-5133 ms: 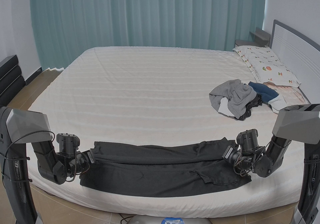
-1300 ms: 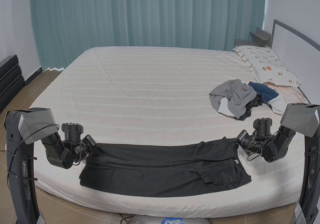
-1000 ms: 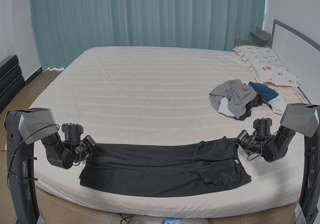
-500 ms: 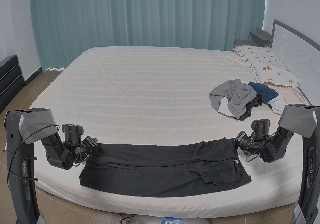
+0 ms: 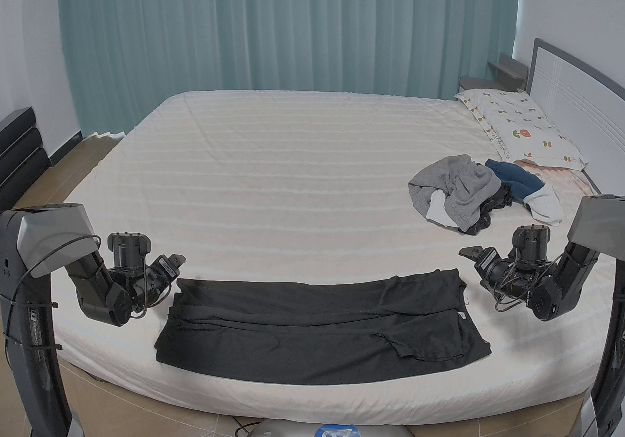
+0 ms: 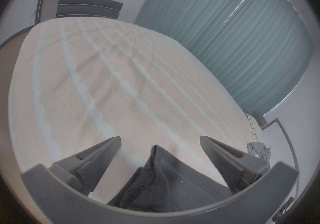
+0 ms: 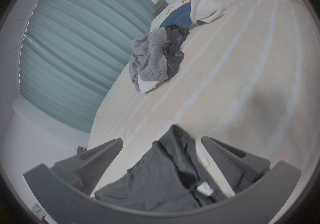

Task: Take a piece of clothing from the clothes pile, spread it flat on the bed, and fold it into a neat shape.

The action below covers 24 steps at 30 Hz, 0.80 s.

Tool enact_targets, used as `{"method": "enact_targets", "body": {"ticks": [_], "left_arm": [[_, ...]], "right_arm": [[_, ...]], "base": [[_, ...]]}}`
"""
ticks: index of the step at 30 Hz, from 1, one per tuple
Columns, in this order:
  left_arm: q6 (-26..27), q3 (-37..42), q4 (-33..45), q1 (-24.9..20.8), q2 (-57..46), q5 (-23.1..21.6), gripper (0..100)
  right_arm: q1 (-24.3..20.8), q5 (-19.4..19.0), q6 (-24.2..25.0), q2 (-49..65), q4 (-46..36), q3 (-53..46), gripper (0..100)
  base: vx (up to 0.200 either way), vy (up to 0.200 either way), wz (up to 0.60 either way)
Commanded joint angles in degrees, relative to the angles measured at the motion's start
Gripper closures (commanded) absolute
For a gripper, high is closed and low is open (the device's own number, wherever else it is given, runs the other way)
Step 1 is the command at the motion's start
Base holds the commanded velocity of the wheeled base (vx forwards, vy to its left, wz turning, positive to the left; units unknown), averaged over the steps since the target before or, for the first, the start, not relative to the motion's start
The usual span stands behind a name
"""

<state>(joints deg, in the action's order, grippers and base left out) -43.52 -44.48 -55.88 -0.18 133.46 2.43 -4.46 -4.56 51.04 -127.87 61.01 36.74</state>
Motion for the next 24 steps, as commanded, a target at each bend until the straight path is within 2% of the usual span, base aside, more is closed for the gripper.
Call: {"method": "enact_targets", "body": {"ticks": [1, 6, 8, 10, 15, 18, 24], "left_arm": [[-0.25, 0.98, -0.1, -0.17, -3.65, -0.05, 0], [-0.78, 5.55, -0.02, -0.08, -5.58, -0.14, 0], [-0.86, 9.77, -0.1, -0.08, -7.52, -0.67, 0], [-0.86, 13.02, -0.19, -0.17, -8.22, -1.37, 0], [-1.22, 17.94, -0.28, -0.96, -7.95, -3.39, 0], [-1.92, 20.58, -1.51, -0.96, -7.78, -6.29, 0], [-1.57, 25.24, -5.82, -0.96, -7.16, -7.7, 0]], "right_arm": [[-3.1, -0.1, 0.2, 7.02, 0.25, -6.95, 0], [-5.56, -0.19, 3.89, 10.62, 1.21, -13.98, 0], [-5.56, -0.27, 6.88, 10.88, 3.76, -16.09, 0], [-5.65, -0.45, 8.46, 10.27, 5.78, -17.76, 0], [-6.0, -0.98, 8.64, 8.34, 9.83, -20.22, 0], [-6.0, -1.07, 8.64, 5.7, 13.08, -21.98, 0], [-5.82, -0.98, 8.37, 0.78, 20.46, -24.79, 0]], "base": [[0.0, 0.0, 0.0], [-0.16, 0.0, 0.0], [-0.2, 0.0, 0.0], [0.0, 0.0, 0.0], [0.0, 0.0, 0.0], [0.0, 0.0, 0.0], [0.0, 0.0, 0.0]]}}
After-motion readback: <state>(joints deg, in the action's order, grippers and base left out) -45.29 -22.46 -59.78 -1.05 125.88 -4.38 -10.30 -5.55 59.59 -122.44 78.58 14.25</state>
